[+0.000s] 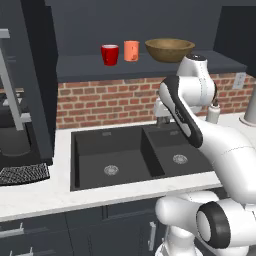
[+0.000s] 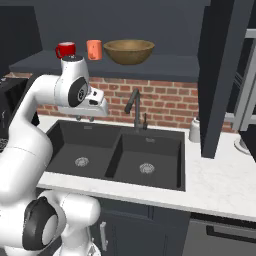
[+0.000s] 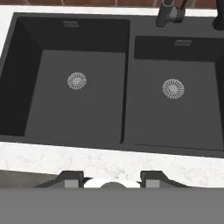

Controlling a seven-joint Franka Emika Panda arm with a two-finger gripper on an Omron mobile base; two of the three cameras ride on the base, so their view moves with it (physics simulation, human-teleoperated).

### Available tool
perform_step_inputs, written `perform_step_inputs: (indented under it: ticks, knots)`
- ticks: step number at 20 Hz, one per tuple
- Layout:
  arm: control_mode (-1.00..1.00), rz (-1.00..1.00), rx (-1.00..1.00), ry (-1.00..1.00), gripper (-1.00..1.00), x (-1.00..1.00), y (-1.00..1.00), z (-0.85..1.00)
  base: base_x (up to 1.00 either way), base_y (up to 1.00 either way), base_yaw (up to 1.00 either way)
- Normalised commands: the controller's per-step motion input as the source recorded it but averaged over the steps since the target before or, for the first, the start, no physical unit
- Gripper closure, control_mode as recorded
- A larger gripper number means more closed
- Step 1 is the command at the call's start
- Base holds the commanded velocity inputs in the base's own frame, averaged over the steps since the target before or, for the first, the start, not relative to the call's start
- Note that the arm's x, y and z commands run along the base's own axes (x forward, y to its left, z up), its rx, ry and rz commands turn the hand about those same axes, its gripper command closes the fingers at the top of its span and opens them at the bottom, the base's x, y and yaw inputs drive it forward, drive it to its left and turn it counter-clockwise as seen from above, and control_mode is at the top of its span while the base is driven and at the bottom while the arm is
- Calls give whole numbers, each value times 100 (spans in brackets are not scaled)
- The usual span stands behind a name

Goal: Gather all objects into one cabinet and sort the glasses and bowls to opposite sides.

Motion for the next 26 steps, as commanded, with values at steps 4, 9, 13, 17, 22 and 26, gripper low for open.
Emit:
perform_step_inputs:
  ticks: [4, 9, 13, 17, 22, 26]
  knots:
    - [100, 0, 0, 0, -100, 0, 0, 0, -4, 0, 0]
    - [100, 0, 0, 0, -100, 0, 0, 0, -71, -1, 0]
    - [100, 0, 0, 0, -100, 0, 0, 0, -100, -18, -5]
    - [100, 0, 0, 0, -100, 0, 0, 0, -91, -32, -5]
    - [100, 0, 0, 0, -100, 0, 0, 0, -59, -78, -29]
    - [100, 0, 0, 0, -100, 0, 0, 0, -44, -79, -42]
